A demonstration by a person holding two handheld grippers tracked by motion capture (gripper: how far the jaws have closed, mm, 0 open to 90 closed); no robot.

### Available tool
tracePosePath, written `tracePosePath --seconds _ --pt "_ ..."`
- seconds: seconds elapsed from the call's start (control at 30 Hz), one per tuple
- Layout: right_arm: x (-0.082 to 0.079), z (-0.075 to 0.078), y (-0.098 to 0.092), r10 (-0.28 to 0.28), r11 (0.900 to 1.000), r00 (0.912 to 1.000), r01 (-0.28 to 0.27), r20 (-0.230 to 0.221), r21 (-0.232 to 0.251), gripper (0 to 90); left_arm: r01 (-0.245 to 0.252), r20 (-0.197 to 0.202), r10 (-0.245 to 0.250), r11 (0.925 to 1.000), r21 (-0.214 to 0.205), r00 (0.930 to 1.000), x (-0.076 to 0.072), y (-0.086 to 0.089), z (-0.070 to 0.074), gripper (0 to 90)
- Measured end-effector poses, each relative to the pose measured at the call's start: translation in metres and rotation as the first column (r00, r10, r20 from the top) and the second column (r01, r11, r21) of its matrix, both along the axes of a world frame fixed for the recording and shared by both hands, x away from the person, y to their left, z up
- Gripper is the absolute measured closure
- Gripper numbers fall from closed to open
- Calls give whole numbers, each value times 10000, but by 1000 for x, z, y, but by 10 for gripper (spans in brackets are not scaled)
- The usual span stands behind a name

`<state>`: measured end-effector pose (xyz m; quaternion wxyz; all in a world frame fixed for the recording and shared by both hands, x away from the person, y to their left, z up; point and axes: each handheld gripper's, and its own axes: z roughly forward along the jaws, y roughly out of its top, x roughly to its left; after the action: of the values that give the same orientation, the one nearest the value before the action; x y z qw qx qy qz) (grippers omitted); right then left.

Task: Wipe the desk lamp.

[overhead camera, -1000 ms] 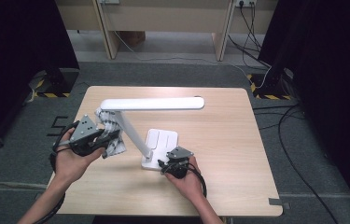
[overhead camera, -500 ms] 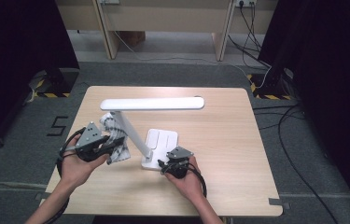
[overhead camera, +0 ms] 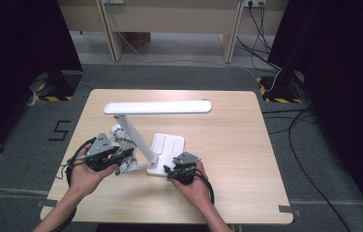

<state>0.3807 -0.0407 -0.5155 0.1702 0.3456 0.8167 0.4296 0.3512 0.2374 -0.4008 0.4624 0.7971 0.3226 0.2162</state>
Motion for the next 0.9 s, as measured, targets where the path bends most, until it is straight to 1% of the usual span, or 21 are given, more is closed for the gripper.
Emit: tracePosePath --seconds 0.13,0.17,0.23,0.27,0.3,0.33,0.37,0.4,0.47,0.5,0.53,0.73,0.77,0.83,0.87,0.9 --pt "0 0 0 -2 10000 10000 2 -3 1 495 127 -101 -126 9999 41 9999 2 -2 -9 759" --pt "0 0 0 -2 10000 10000 2 -3 1 495 127 -101 -126 9999 41 9999 2 -2 -9 759" --pt "0 0 0 1 10000 10000 -1 -3 1 495 166 -217 -165 9999 36 9996 3 -4 -16 759" --pt "0 0 0 1 10000 10000 -1 -3 1 495 166 -217 -165 9999 36 9996 3 -4 -16 759" --pt "0 0 0 -1 10000 10000 1 0 0 495 196 -274 -195 9998 29 9994 3 -5 -19 759" --pt "0 0 0 0 10000 10000 0 -2 0 495 212 -314 -210 9997 78 9993 3 -6 -20 758" --pt "0 0 0 1 10000 10000 -1 2 -1 495 276 -423 -270 9995 129 9987 2 -8 -25 759" --pt "0 0 0 1 10000 10000 -1 2 -1 495 276 -423 -270 9995 129 9987 2 -8 -25 759" --pt "0 0 0 0 10000 10000 0 4 -4 495 321 -492 -310 9993 203 9983 2 -10 -30 759" --pt "0 0 0 -10 10000 10000 10 -13 3 495 387 -573 -372 9989 262 9977 3 -12 -35 758" --pt "0 0 0 -8 10000 10000 8 -11 3 495 387 -573 -372 9989 262 9977 3 -12 -35 758" --pt "0 0 0 6 10000 10000 -6 15 -12 495 644 -954 -594 9967 502 9937 5 -20 -53 758" --pt "0 0 0 6 10000 10000 -6 15 -12 495 644 -954 -594 9967 502 9937 5 -20 -53 759" --pt "0 0 0 6 10000 10000 -5 18 -12 495 690 -1054 -630 9961 548 9924 6 -22 -57 759" --pt "0 0 0 6 10000 10000 -6 18 -12 495 772 -1164 -694 9950 639 9908 6 -24 -61 759" --pt "0 0 0 6 10000 10000 -6 18 -12 495 772 -1164 -694 9950 639 9908 6 -24 -61 759"
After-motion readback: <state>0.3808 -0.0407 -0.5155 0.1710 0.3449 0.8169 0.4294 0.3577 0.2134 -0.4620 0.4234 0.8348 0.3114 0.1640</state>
